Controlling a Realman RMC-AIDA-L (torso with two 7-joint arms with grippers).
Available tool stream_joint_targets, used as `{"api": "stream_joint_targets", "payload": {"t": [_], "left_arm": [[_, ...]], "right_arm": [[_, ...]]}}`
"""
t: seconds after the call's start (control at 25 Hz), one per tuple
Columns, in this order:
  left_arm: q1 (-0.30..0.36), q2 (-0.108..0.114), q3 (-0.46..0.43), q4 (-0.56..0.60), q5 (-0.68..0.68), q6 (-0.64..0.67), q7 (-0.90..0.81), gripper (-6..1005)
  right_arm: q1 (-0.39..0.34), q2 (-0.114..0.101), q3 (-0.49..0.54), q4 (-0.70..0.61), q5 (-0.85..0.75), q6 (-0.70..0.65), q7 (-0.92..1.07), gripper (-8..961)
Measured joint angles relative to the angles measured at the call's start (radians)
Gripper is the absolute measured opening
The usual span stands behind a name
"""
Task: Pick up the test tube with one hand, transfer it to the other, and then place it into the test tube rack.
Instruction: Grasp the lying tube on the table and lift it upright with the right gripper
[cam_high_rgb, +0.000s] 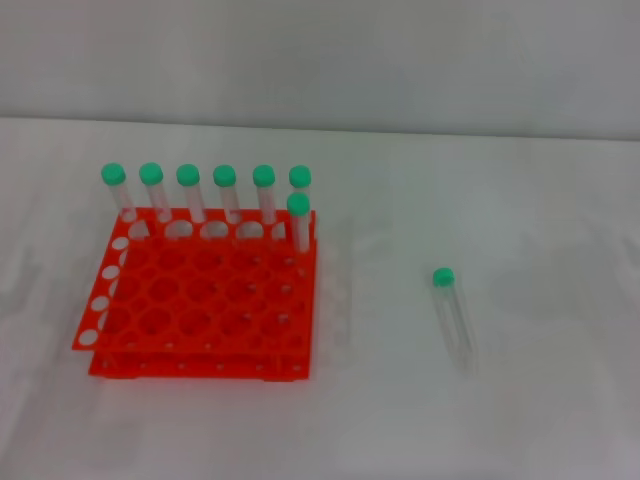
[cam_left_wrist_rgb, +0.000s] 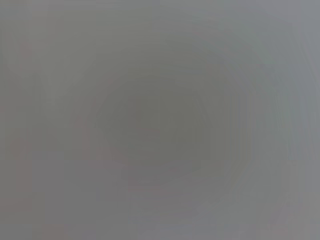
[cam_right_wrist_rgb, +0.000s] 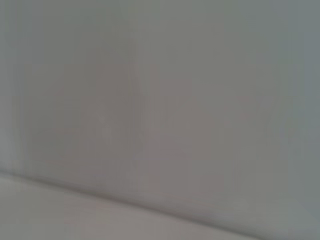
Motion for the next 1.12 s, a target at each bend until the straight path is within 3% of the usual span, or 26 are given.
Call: {"api": "stream_joint_targets", "payload": {"t": [0.24,0.4,0.76,1.12], "left_arm": [[-0.003,0.001,0.000,0.000,-0.002,0.024,0.000,863],[-0.009,0.001,-0.001,0.000,-0.003,0.033,0.000,861],[-0.007,0.002,-0.003,0.000,-0.004,0.034,-0.003,856],[-0.004,0.002,-0.003,0.000,-0.005,0.033,-0.004,852]], "right_arm": [[0.023,0.000,-0.151,-0.259,-0.450,0.023,0.426,870],[0.055,0.001,-0.239,-0.363,-0.618,0.122,0.624,869],[0.156,0.007,-0.295,-0.405,-0.659,0.338,0.805,869],[0.248,0.010,-0.513,-0.385,-0.739,0.368,0.970,869]]}}
